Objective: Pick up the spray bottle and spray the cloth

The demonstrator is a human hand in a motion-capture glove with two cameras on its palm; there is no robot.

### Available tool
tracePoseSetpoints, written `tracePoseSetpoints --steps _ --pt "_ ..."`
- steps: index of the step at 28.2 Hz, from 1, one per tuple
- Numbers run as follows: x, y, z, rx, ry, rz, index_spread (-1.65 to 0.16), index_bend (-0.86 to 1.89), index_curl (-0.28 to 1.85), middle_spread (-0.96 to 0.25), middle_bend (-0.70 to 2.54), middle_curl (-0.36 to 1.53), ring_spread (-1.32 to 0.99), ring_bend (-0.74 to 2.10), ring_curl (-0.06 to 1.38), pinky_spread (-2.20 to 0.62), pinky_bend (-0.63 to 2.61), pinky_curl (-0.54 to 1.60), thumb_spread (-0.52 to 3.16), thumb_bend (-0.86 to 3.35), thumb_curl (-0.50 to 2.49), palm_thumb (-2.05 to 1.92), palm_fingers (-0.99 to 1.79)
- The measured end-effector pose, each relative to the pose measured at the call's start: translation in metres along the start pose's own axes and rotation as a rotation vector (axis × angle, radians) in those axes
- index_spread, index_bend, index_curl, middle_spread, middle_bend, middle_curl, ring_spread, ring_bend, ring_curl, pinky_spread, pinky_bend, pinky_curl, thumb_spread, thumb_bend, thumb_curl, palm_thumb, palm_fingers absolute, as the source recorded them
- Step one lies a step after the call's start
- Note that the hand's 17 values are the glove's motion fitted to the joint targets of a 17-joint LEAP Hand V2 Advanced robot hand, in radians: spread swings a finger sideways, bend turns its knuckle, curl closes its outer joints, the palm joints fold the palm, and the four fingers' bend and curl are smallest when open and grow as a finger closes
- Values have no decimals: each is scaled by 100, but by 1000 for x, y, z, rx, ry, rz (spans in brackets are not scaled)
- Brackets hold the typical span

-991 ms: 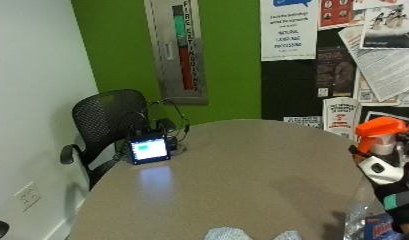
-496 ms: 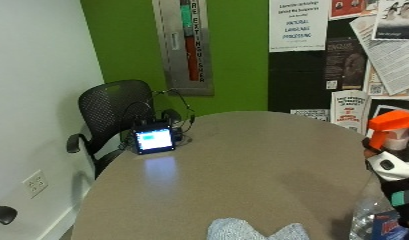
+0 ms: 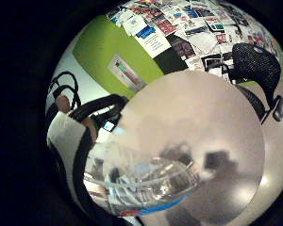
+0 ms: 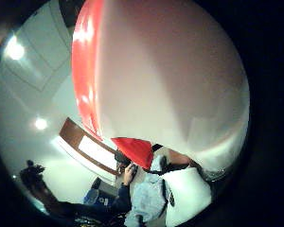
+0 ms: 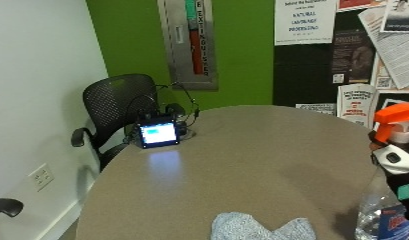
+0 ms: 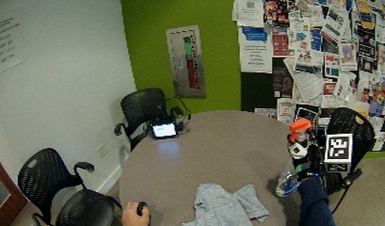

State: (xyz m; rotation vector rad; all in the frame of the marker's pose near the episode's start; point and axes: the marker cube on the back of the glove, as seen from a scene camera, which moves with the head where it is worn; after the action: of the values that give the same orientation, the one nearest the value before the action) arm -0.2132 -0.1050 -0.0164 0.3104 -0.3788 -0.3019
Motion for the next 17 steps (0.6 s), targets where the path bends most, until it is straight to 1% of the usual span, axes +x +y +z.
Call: tracePoseSetpoints --steps 17 --pt "0 -11 -22 21 13 2 -29 20 57 -16 62 56 -22 69 49 -29 58 44 58 -3 71 88 135"
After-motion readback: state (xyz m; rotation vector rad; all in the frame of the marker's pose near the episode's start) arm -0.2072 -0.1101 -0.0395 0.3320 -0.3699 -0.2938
